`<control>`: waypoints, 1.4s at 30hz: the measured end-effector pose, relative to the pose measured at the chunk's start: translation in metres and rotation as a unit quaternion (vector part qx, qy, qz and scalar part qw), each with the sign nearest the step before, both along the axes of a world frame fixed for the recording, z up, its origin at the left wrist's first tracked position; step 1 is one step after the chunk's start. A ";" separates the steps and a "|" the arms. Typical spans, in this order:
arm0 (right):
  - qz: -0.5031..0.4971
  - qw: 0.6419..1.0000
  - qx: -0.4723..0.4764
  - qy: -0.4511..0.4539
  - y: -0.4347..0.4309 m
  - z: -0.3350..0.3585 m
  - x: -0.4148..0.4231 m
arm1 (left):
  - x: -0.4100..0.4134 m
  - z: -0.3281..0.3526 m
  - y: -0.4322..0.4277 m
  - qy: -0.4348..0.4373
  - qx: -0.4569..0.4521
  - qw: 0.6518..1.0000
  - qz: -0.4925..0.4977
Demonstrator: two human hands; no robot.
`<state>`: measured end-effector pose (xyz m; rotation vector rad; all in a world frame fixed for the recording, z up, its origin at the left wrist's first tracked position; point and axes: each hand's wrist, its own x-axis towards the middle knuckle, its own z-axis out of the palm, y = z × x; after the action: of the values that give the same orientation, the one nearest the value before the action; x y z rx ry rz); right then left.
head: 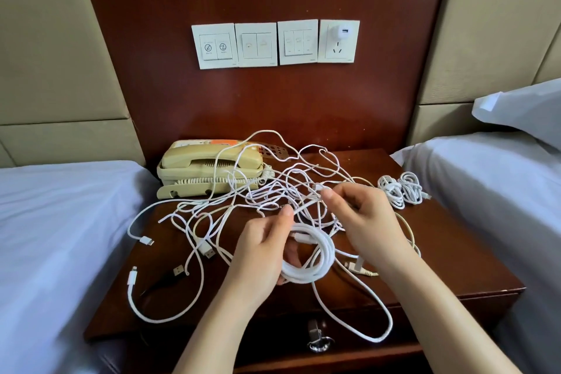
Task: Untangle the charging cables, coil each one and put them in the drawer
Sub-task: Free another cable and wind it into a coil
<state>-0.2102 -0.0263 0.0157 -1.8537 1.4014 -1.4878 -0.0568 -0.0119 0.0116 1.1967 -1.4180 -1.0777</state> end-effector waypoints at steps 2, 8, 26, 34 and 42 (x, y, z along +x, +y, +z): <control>0.012 1.000 0.014 -0.007 -0.003 -0.005 -0.001 | -0.002 0.004 0.003 0.027 0.002 1.000 0.012; 0.095 0.983 0.058 0.144 0.002 -0.013 0.016 | 0.012 -0.002 -0.013 0.068 -0.027 0.979 0.189; 0.033 0.908 -0.175 0.379 0.025 -0.017 0.062 | 0.031 -0.007 -0.028 -0.192 -0.144 0.918 0.315; 0.002 0.912 -0.188 0.364 0.017 -0.004 0.029 | 0.021 -0.006 -0.026 -0.331 -0.160 0.911 0.186; 0.048 0.941 -0.139 0.304 0.010 0.001 0.006 | 0.015 0.002 -0.017 -0.347 -0.201 0.916 0.018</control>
<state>-0.2040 -0.0161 0.0165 -2.6816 1.3600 -1.1538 -0.0415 -0.0284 0.0135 1.3432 -2.0205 -0.2824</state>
